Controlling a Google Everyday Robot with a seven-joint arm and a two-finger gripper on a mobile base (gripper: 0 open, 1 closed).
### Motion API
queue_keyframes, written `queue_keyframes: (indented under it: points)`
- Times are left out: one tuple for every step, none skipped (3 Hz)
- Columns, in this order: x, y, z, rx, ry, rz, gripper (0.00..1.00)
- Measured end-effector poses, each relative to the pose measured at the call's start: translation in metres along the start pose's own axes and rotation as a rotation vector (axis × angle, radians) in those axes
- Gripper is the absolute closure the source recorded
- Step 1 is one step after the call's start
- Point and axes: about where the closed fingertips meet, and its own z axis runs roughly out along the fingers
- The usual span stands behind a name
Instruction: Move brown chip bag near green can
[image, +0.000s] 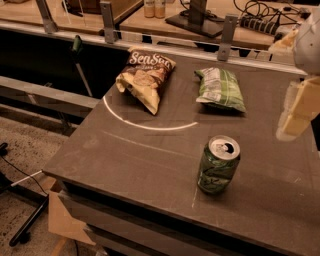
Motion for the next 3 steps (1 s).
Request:
queue_keyframes:
  points:
    - [-0.023,-0.040,-0.008,0.131,-0.057,-0.200,0.00]
    - [-0.054,-0.074,0.000,0.229,-0.104,-0.407,0.00]
    - [-0.058,-0.077,-0.001,0.249,-0.098,-0.506,0.00]
